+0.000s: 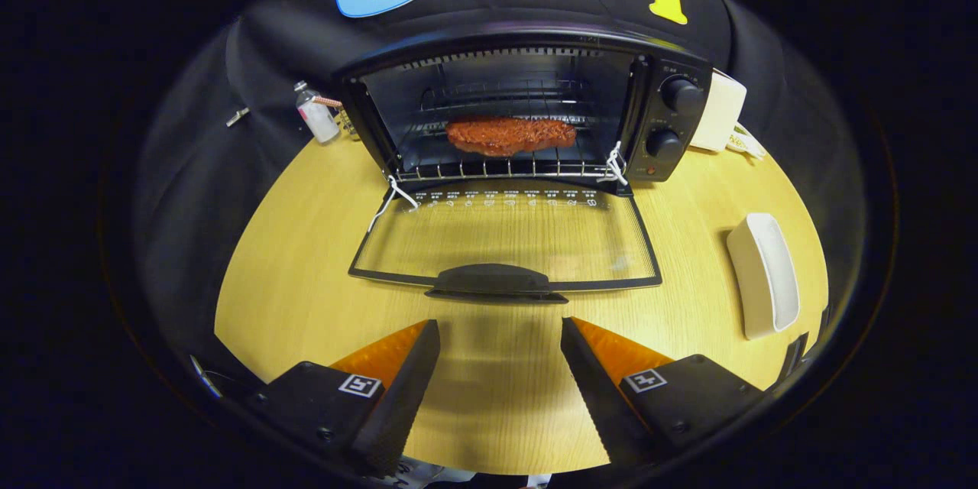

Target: Open the toaster oven, put the food inside, and close the toaster oven door.

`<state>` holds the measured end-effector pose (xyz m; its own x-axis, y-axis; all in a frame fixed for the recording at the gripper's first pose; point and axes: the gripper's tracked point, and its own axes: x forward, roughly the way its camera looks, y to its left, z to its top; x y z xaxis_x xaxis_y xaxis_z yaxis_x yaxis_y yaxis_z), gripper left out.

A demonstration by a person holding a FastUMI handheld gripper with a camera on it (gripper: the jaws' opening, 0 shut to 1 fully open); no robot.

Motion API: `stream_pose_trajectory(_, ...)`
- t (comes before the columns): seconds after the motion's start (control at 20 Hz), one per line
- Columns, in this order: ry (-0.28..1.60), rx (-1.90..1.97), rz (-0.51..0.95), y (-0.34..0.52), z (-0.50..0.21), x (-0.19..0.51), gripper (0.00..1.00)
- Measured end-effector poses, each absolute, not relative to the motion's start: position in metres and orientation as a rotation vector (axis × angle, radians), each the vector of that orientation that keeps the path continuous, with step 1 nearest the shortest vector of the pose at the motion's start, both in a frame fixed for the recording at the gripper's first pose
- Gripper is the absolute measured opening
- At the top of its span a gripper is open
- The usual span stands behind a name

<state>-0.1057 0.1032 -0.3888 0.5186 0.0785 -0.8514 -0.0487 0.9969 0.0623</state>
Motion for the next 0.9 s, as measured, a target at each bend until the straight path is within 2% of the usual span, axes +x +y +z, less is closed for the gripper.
stream_pose_trajectory(0.45, 1.105, 0.012, -0.055, 0.101, -0.430, -0.092, 0.99)
stream_pose_trajectory(0.9, 0.960, 0.030, -0.022, 0.103, -0.377, -0.090, 1.00)
